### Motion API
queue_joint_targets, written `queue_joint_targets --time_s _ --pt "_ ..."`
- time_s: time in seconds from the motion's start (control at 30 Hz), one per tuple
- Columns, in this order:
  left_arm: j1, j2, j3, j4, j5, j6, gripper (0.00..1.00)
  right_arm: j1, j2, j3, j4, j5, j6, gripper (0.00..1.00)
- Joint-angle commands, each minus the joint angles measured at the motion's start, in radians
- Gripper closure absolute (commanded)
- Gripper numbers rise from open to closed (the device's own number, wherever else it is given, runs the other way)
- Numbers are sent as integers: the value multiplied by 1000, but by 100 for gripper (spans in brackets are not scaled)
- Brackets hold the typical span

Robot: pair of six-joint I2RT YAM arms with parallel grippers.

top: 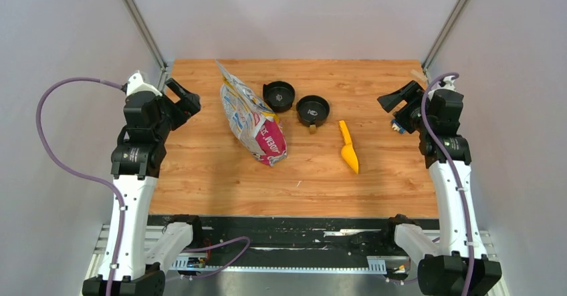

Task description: Serve the pet food

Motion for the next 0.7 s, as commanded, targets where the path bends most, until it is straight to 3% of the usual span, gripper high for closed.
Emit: queue_joint_targets --time_s 0.0,0.13,0.27,0.43,0.67 --pt "3 -12 -30 1 -60 11 0 9 53 -37 85 -122 52 25" --pt "4 -2 -102 42 -76 40 0 83 148 -47 180 -163 101 26" --pt "4 71 -156 44 -45 63 0 244 326 14 276 -162 144 28" --pt "6 209 -183 45 24 -27 0 424 638 247 337 -188 178 29" --pt "98 384 -221 140 189 -81 0 540 1065 622 381 -294 187 34"
